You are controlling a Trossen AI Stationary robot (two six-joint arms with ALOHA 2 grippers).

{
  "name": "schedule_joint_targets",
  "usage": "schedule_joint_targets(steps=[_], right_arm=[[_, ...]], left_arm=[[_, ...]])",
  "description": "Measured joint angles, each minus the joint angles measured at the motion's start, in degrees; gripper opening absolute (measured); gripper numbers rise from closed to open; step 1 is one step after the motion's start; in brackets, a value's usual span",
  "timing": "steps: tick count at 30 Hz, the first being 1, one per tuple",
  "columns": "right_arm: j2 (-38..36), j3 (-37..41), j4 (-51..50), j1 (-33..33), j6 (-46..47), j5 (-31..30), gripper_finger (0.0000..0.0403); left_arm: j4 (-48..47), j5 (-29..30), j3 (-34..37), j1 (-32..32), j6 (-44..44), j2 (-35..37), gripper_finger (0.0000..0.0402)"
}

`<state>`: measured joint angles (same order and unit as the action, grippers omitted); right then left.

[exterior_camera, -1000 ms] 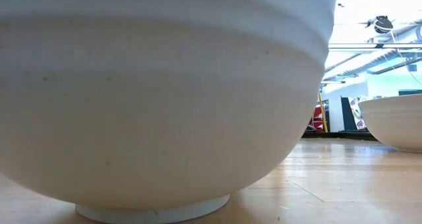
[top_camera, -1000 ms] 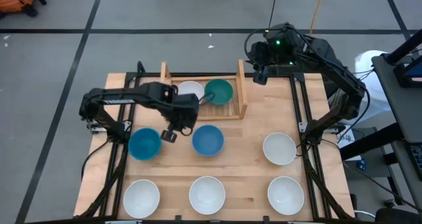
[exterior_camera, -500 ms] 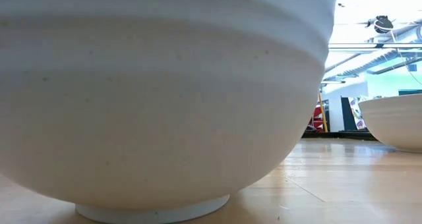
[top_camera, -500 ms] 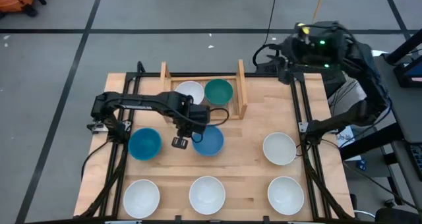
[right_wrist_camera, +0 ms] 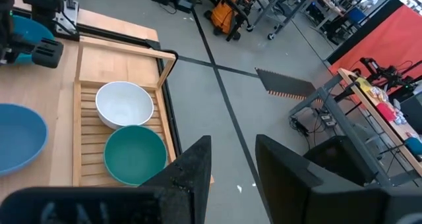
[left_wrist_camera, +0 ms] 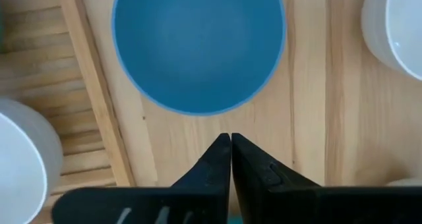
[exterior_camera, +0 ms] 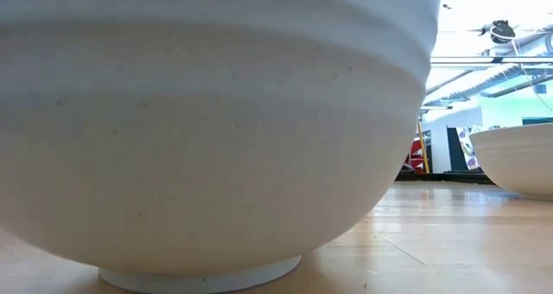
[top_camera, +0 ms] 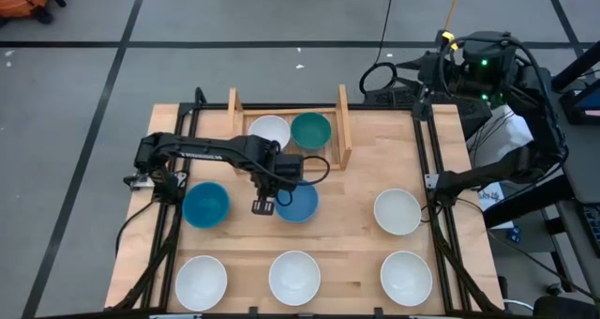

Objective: Place and stack bowls onto a shelf
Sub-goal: Stack the blue bowl on the white bowl on the shelf

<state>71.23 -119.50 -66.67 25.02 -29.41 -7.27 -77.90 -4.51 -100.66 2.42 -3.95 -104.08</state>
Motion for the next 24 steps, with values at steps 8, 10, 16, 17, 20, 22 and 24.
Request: schedule_joint_targets(steps=[8, 10, 16, 17, 20, 22, 24], right_arm=[[0.01, 0.00, 0.02, 0.00, 0.05, -0.04, 0.0114], [0.01, 0.00, 0.04, 0.00, 0.09, -0.04, 0.0114], [0.01, 0.00, 0.02, 0.00, 0.15, -0.11, 0.0114], [0.01, 0.00, 0.04, 0.01, 0.15, -0.11, 0.0114], [0.01, 0.00, 0.04, 0.00, 0.17, -0.13, 0.0114], [0.01, 0.00, 0.04, 0.01, 0.15, -0.13, 0.0114], [0.01, 0.00, 0.04, 0.02, 0.15, -0.13, 0.0114]], left_arm=[[2.40, -2.28, -0.06, 0.38, -2.06, -3.19, 0.0022], [1.76, -3.23, -0.04, 0.96, -2.34, -5.05, 0.0022], [1.03, -4.52, -0.02, 2.35, -6.30, -8.24, 0.0018], [0.75, -4.94, -0.01, 2.55, -6.18, -8.36, 0.0013], [0.52, -4.96, 0.00, 2.93, -5.84, -8.16, 0.0005], [0.39, -4.61, 0.00, 2.91, -5.82, -7.82, 0.0004], [0.36, -4.45, 0.00, 2.91, -4.71, -7.65, 0.0004]])
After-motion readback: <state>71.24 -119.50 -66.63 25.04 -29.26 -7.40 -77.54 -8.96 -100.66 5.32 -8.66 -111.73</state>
